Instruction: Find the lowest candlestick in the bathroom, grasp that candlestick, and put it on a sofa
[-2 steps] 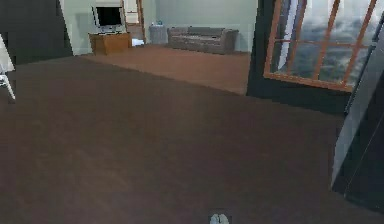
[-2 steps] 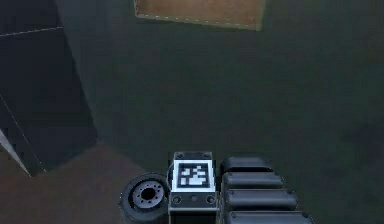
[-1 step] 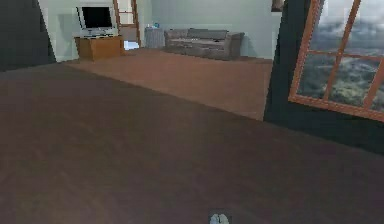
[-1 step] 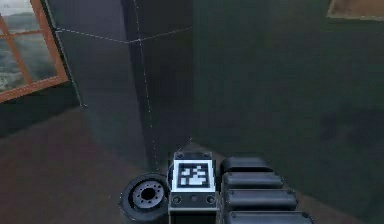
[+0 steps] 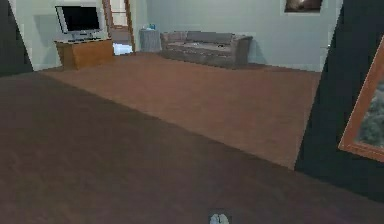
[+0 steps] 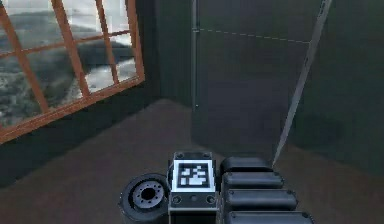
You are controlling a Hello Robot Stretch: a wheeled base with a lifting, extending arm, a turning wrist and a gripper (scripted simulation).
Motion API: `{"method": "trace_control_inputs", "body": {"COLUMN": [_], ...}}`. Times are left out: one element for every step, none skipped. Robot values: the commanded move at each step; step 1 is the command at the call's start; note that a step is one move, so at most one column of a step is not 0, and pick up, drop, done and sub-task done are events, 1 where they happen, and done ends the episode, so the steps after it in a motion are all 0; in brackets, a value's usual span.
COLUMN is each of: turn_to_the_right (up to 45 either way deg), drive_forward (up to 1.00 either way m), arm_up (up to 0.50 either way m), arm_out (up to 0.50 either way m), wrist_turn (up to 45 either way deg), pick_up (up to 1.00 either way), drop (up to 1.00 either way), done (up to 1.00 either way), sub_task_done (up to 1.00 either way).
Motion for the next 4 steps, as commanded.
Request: {"method": "trace_control_inputs", "body": {"turn_to_the_right": [0.0,0.0,0.0,-3.0], "drive_forward": [1.0,1.0,1.0,0.0], "arm_up": [0.0,0.0,0.0,0.0], "arm_out": [0.0,0.0,0.0,0.0], "wrist_turn": [0.0,0.0,0.0,0.0], "pick_up": [0.0,0.0,0.0,0.0], "drop": [0.0,0.0,0.0,0.0], "done": [0.0,0.0,0.0,0.0], "sub_task_done": [0.0,0.0,0.0,0.0]}}
